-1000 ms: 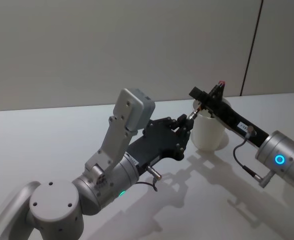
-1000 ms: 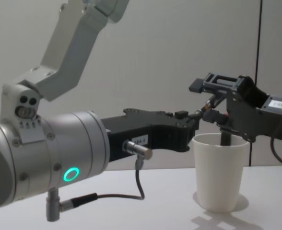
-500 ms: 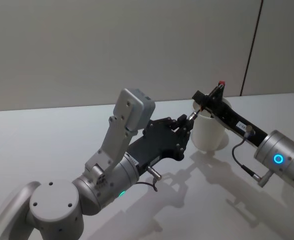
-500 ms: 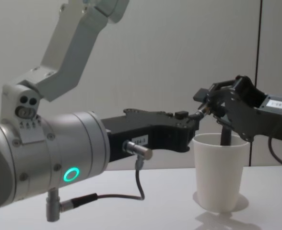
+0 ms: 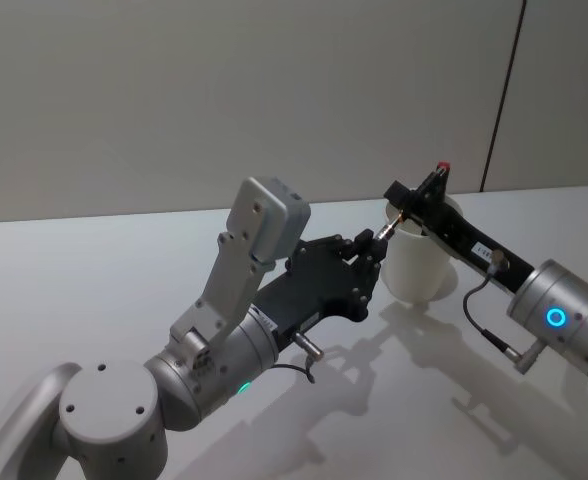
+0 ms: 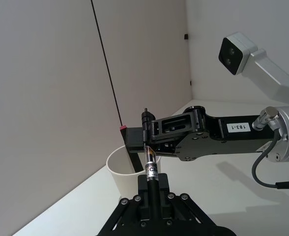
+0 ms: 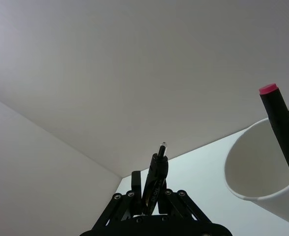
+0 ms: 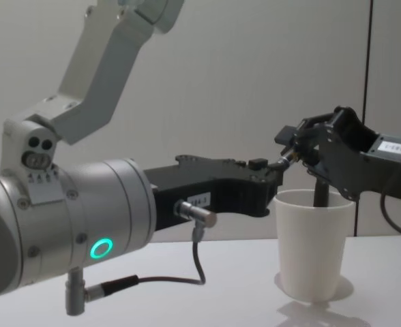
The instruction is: Place the pen into the pen holder.
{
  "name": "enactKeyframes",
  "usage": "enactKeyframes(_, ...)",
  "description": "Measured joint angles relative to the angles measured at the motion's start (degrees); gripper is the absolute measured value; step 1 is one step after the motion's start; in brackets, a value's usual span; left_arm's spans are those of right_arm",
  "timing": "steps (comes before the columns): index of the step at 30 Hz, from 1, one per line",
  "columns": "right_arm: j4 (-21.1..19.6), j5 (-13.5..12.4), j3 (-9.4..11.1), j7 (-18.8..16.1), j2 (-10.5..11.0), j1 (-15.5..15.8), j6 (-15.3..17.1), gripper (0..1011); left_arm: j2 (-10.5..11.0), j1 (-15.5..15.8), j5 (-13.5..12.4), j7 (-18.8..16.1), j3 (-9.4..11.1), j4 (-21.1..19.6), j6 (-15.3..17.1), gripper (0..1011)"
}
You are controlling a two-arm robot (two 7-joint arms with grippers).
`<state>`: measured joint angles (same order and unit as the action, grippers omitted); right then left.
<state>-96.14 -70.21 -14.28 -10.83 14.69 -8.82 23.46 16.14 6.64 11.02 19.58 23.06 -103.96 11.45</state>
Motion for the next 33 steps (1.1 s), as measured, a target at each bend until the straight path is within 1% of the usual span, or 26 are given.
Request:
enactKeyframes(2,0.0,0.0,0.0,0.0,0.0,0.0,0.0,154,0.0,0.0,0.0,0.0,0.0,0.0,0.0,123)
enactKeyframes(5,0.1,0.1,0.0,0.1,0.0,0.0,0.0,153,0.0,0.0,0.0,0.0,0.0,-0.1,-0.1,192)
enactKeyframes(6,0.1,0.1,0.0,0.2,0.0,0.0,0.0,153,0.0,0.0,0.0,0.0,0.0,-0.1,-0.1,252)
enactKeyframes(8,0.1,0.1,0.0,0.1,0.0,0.0,0.0,153,0.0,0.0,0.0,0.0,0.0,0.0,-0.1,288)
enactKeyframes(9,0.1,0.1,0.0,0.1,0.0,0.0,0.0,153,0.0,0.0,0.0,0.0,0.0,0.0,-0.1,329)
enactKeyframes(10,0.1,0.1,0.0,0.2,0.0,0.0,0.0,153,0.0,0.0,0.0,0.0,0.0,0.0,-0.1,345)
enactKeyframes(13,0.1,0.1,0.0,0.1,0.0,0.0,0.0,153,0.0,0.0,0.0,0.0,0.0,0.0,-0.1,474)
enactKeyframes(16,0.1,0.1,0.0,0.1,0.0,0.0,0.0,153,0.0,0.0,0.0,0.0,0.0,0.0,-0.1,535)
enactKeyframes(21,0.1,0.1,0.0,0.1,0.0,0.0,0.0,153,0.0,0.0,0.0,0.0,0.0,0.0,-0.1,736)
enactKeyframes(22,0.0,0.1,0.0,0.1,0.0,0.0,0.0,153,0.0,0.0,0.0,0.0,0.0,0.0,-0.1,746)
enactKeyframes(23,0.1,0.1,0.0,0.1,0.0,0.0,0.0,153,0.0,0.0,0.0,0.0,0.0,0.0,-0.1,792)
enactKeyframes(25,0.0,0.1,0.0,0.1,0.0,0.0,0.0,153,0.0,0.0,0.0,0.0,0.0,0.0,-0.1,845)
enactKeyframes(26,0.0,0.1,0.0,0.1,0.0,0.0,0.0,153,0.0,0.0,0.0,0.0,0.0,0.0,-0.1,845)
enactKeyframes(28,0.0,0.0,0.0,0.1,0.0,0.0,-0.1,153,0.0,0.0,0.0,0.0,0.0,0.0,0.0,915)
enactKeyframes(29,0.0,0.0,0.0,0.0,0.0,0.0,-0.2,153,0.0,0.0,0.0,0.0,0.0,0.0,0.0,923)
enactKeyframes(31,0.0,0.1,0.0,-0.2,0.1,-0.1,-0.4,153,0.0,0.0,0.0,0.0,0.0,0.0,0.0,988)
enactKeyframes(33,0.0,0.1,-0.1,-0.5,0.1,-0.1,-0.6,153,0.0,0.0,0.0,0.0,0.0,0.0,0.0,1001)
